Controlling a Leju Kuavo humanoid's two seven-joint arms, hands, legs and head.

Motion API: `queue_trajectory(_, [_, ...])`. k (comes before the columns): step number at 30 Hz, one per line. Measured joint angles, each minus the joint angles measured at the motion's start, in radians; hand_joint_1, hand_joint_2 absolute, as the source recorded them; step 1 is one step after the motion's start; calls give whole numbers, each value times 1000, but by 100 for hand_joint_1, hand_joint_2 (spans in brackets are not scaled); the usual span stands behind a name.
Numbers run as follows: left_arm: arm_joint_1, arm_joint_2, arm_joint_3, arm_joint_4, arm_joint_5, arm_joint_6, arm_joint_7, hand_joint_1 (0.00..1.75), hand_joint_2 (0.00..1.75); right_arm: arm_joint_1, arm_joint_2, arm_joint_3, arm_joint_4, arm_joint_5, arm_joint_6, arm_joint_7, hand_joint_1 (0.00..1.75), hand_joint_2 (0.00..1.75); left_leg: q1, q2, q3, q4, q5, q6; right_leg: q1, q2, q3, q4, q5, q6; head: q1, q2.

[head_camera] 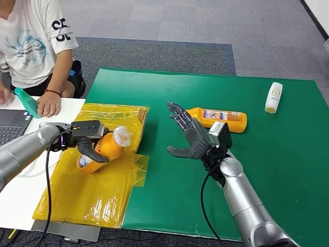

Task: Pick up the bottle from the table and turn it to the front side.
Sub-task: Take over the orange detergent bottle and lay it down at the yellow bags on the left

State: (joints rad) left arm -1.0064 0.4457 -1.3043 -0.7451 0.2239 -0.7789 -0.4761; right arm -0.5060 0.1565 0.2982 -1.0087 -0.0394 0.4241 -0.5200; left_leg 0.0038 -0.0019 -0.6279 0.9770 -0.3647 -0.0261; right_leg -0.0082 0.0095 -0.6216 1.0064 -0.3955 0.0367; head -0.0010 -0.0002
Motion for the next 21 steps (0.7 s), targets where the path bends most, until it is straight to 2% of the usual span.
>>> queue_trajectory(1, [1, -2, 0, 2, -4, 6, 0, 0, 175, 0, 0, 2, 1, 1, -1, 0, 0, 175, 0, 0, 0, 0, 0, 0, 0, 0, 0, 0, 0, 0, 0, 0])
queue_trajectory(12, [63, -11, -2, 0, -47, 48, -2, 0, 175, 2, 2, 12, 2, 10, -8, 1, 0, 175, 0, 1, -4, 0, 1, -1, 0, 0, -5, 1, 2, -2, 0, 0])
queue_trajectory(21, [94, -7, 16, -72, -98, 112, -12, 0, 175, 4, 2, 13, 10, 19, -16, 5, 0, 175, 0, 1, -5, 0, 1, -1, 0, 0, -7, 1, 2, -2, 0, 0])
